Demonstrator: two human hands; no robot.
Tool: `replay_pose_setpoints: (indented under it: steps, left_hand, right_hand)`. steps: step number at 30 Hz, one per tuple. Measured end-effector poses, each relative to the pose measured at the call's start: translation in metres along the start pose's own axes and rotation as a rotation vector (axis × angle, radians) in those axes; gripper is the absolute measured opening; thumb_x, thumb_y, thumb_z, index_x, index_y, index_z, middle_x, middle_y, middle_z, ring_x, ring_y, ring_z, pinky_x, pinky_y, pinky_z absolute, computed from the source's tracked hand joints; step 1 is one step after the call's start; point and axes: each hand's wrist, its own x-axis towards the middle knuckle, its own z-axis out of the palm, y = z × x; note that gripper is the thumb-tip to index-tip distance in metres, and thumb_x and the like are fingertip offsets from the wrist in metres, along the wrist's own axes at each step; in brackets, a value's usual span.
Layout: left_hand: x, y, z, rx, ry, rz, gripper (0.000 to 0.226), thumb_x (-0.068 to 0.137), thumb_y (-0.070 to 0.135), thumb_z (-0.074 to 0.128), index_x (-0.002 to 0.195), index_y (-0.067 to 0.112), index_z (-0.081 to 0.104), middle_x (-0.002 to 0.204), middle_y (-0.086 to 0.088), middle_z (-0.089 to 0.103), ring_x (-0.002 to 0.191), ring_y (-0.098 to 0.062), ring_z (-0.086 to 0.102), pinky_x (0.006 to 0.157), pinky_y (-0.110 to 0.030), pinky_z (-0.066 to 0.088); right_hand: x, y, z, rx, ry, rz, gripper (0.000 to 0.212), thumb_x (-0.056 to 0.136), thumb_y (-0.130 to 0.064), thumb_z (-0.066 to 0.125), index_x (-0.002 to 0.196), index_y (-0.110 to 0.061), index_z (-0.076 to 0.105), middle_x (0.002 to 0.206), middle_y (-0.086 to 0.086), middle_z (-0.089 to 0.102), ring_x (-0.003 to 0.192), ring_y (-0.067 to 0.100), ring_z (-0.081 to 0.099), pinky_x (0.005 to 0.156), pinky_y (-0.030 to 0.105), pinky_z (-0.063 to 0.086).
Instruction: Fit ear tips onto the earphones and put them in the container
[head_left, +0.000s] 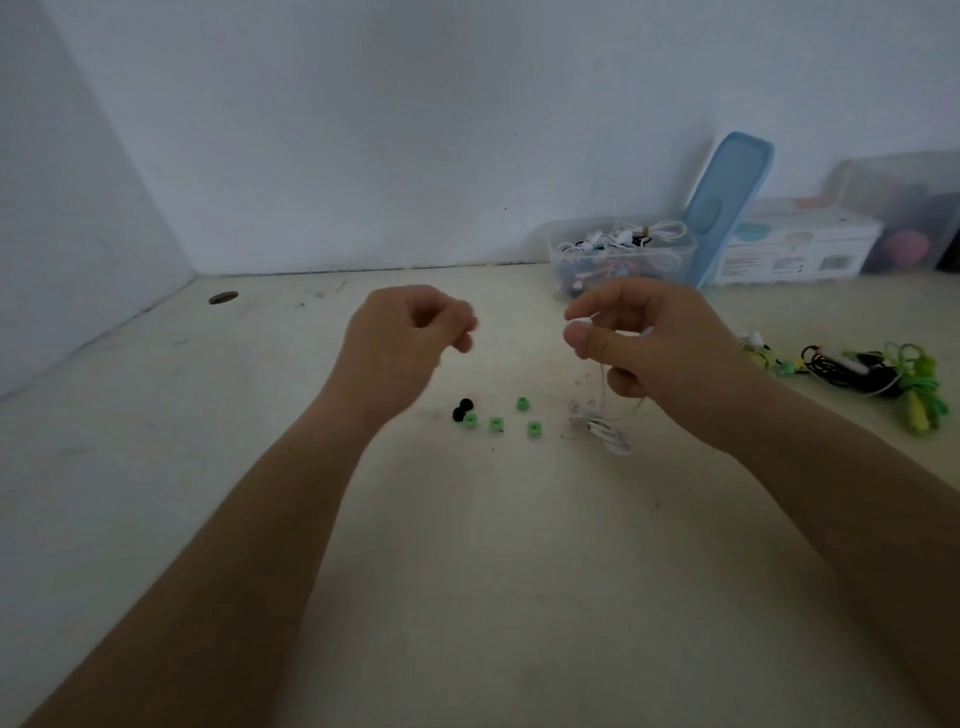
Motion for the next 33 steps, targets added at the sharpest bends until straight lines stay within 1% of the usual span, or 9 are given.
replay_pose_setpoints:
  steps: [3,5,11,18,21,23,26,29,33]
  left_hand:
    - [0.006,-0.022,-0.015,0.307,-0.097,-0.017,0.008,0.090,0.024,0.068,0.089,0.030,0.074,0.083,0.017,0.070,0.070,0.009,0.057,0.069,-0.012,0.042]
    - [0.006,-0.029,-0.017,0.440,-0.201,-0.060,0.010,0.088,0.024,0.071,0.092,0.032,0.074,0.091,0.018,0.067,0.075,0.007,0.055,0.066,-0.008,0.037]
    - [0.002,-0.025,-0.017,0.496,-0.353,-0.072,0.012,0.078,0.025,0.081,0.087,0.031,0.077,0.088,0.014,0.068,0.074,0.004,0.056,0.062,-0.011,0.037]
    - [0.002,-0.023,-0.014,0.498,-0.327,-0.050,0.010,0.081,0.021,0.078,0.079,0.030,0.074,0.084,0.015,0.068,0.070,0.004,0.055,0.060,-0.009,0.036]
    - [0.002,-0.017,-0.013,0.347,-0.167,0.008,0.011,0.082,0.021,0.077,0.080,0.031,0.073,0.079,0.017,0.069,0.066,0.004,0.059,0.059,-0.005,0.038]
    - [-0.001,-0.008,-0.008,0.121,-0.103,0.007,0.012,0.083,0.018,0.077,0.082,0.030,0.074,0.078,0.015,0.072,0.066,0.003,0.063,0.061,-0.006,0.043]
    - [-0.011,0.004,0.007,-0.244,-0.137,-0.083,0.012,0.083,0.008,0.075,0.089,0.018,0.076,0.079,0.006,0.075,0.074,-0.007,0.069,0.071,-0.017,0.055]
    - [-0.017,0.009,0.023,-0.529,-0.185,-0.210,0.014,0.083,0.001,0.073,0.093,0.011,0.075,0.086,-0.006,0.076,0.084,-0.015,0.072,0.082,-0.024,0.057]
    - [-0.016,0.011,0.031,-0.827,-0.194,-0.335,0.017,0.082,-0.008,0.067,0.092,0.004,0.072,0.088,-0.013,0.075,0.084,-0.019,0.073,0.078,-0.021,0.057]
  right_hand:
    - [0.001,0.003,-0.001,0.051,-0.004,0.040,0.002,0.088,-0.009,0.070,0.090,-0.009,0.072,0.072,0.010,0.070,0.044,0.010,0.041,0.042,0.021,0.036]
    - [0.002,0.007,0.000,0.055,0.004,0.070,0.007,0.089,-0.008,0.069,0.094,-0.007,0.072,0.078,0.014,0.073,0.042,0.009,0.040,0.042,0.020,0.036]
    - [0.003,0.012,0.000,0.022,0.005,0.113,0.011,0.091,-0.009,0.067,0.100,-0.007,0.073,0.083,0.013,0.075,0.042,0.008,0.041,0.043,0.019,0.038]
    - [0.002,0.014,0.001,0.012,-0.023,0.131,0.012,0.091,-0.010,0.067,0.102,-0.008,0.073,0.086,0.012,0.076,0.043,0.009,0.040,0.043,0.019,0.038]
    - [0.001,0.012,0.001,0.012,-0.031,0.134,0.013,0.092,-0.009,0.066,0.103,-0.008,0.073,0.087,0.011,0.076,0.044,0.009,0.041,0.044,0.020,0.039]
    - [0.001,0.011,0.002,0.013,-0.030,0.135,0.013,0.092,-0.009,0.065,0.103,-0.007,0.072,0.088,0.011,0.076,0.043,0.008,0.042,0.045,0.021,0.040]
    - [0.001,0.009,0.003,0.020,-0.029,0.134,0.012,0.093,-0.009,0.065,0.103,-0.006,0.069,0.088,0.010,0.077,0.044,0.007,0.044,0.046,0.023,0.042]
    - [0.000,0.007,0.004,0.048,-0.044,0.126,0.011,0.092,-0.010,0.064,0.102,-0.005,0.067,0.088,0.011,0.077,0.045,0.008,0.047,0.047,0.024,0.043]
    - [-0.001,0.006,0.005,0.101,-0.077,0.104,0.011,0.091,-0.008,0.065,0.100,-0.003,0.067,0.088,0.015,0.076,0.046,0.007,0.049,0.047,0.024,0.044]
